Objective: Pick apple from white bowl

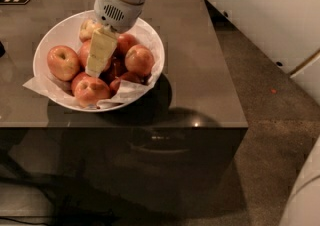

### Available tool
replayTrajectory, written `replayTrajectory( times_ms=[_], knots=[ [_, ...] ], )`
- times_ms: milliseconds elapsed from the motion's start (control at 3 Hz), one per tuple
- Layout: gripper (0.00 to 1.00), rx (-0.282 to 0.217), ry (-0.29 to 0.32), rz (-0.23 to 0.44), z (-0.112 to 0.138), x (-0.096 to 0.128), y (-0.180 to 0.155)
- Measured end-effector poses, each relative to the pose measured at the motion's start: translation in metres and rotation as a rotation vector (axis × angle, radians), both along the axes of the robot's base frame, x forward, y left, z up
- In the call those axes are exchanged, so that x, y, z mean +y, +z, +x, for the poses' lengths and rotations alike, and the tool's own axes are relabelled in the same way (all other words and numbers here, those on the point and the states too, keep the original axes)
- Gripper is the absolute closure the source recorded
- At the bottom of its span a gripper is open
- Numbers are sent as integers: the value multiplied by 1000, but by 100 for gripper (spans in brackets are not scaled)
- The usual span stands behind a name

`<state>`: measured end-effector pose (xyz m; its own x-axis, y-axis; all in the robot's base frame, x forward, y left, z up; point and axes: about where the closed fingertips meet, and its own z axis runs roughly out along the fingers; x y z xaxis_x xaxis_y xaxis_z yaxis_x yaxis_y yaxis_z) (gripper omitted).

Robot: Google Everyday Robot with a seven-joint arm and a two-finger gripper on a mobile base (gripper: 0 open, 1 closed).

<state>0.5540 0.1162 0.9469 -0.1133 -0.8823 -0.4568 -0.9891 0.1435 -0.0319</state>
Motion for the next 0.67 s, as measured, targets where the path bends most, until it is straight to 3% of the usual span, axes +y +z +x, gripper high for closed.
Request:
replayTrajectory(
  times_ms=[667],
  knots=[
    [74,0,0,0,0,0,0]
  ],
)
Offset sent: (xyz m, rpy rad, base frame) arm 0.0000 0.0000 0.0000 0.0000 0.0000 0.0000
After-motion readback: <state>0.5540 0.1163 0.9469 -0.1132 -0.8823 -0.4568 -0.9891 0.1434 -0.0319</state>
